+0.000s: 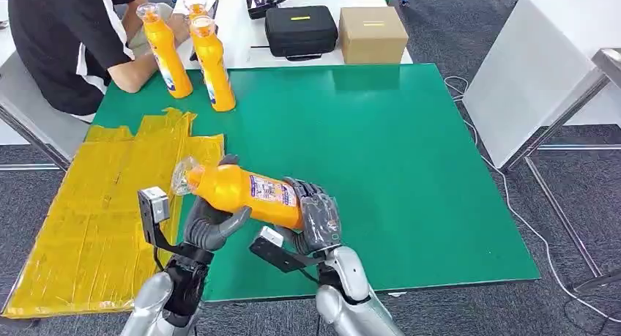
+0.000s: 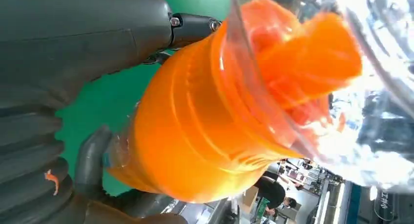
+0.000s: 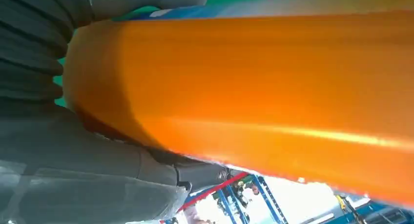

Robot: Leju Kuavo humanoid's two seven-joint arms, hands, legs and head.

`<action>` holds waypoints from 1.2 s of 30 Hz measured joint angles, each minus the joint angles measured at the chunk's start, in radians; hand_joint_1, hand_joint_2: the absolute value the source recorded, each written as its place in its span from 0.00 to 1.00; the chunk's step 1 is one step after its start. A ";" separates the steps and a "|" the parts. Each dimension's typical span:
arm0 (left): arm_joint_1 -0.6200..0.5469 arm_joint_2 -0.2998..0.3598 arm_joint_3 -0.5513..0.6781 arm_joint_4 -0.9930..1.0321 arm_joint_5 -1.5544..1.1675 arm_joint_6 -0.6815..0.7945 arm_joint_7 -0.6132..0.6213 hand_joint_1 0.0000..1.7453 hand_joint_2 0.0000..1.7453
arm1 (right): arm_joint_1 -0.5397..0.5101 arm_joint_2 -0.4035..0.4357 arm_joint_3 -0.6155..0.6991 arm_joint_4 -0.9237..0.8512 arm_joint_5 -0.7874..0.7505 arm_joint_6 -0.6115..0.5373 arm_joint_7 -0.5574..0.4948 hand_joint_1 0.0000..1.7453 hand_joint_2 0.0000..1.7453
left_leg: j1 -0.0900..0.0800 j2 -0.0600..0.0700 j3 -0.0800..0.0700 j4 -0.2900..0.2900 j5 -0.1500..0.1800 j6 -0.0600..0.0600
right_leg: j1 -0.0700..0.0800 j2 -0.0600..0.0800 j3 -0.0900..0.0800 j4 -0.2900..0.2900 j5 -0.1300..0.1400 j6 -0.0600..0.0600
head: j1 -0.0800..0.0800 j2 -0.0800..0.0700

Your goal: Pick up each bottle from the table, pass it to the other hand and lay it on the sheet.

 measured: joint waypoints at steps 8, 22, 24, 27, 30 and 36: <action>0.000 0.000 0.003 -0.001 0.021 0.004 -0.001 0.00 1.00 | -0.025 0.005 0.025 0.048 0.000 0.010 0.007 1.00 1.00 | 0.000 0.000 0.000 0.000 0.000 0.000 | 0.000 0.000 0.000 0.000 0.000 0.000 | 0.000 0.000; -0.015 0.002 0.058 0.008 0.090 -0.016 0.005 0.00 1.00 | -0.148 0.069 0.097 0.238 -0.042 0.026 -0.010 1.00 1.00 | 0.000 0.000 0.000 0.000 0.000 0.000 | 0.000 0.000 -0.001 0.000 0.000 0.000 | 0.000 0.000; -0.024 0.002 0.063 0.015 0.090 -0.016 0.005 0.00 1.00 | -0.165 0.079 0.108 0.257 -0.083 0.043 -0.027 1.00 1.00 | 0.000 0.000 0.000 0.000 0.000 0.000 | 0.000 0.000 -0.001 0.000 0.000 0.000 | 0.000 0.000; -0.034 0.002 0.074 0.026 0.092 -0.019 0.004 0.00 1.00 | -0.180 0.085 0.122 0.270 -0.142 0.076 -0.060 1.00 1.00 | 0.000 0.000 0.000 0.000 0.000 0.000 | 0.000 0.000 -0.001 0.000 0.000 0.000 | 0.000 0.000; -0.036 0.002 0.084 0.034 0.094 -0.030 0.002 0.00 1.00 | -0.184 0.086 0.138 0.275 -0.163 0.080 -0.072 1.00 1.00 | 0.000 0.000 0.000 0.000 0.000 0.000 | 0.000 0.000 -0.001 0.000 0.000 0.000 | 0.000 0.000; -0.060 -0.012 0.091 0.071 0.084 -0.053 -0.007 0.00 1.00 | -0.200 0.086 0.146 0.289 -0.168 0.042 -0.055 1.00 1.00 | 0.000 0.000 -0.001 0.000 0.000 0.000 | 0.000 0.000 -0.001 0.000 0.000 0.000 | 0.000 0.000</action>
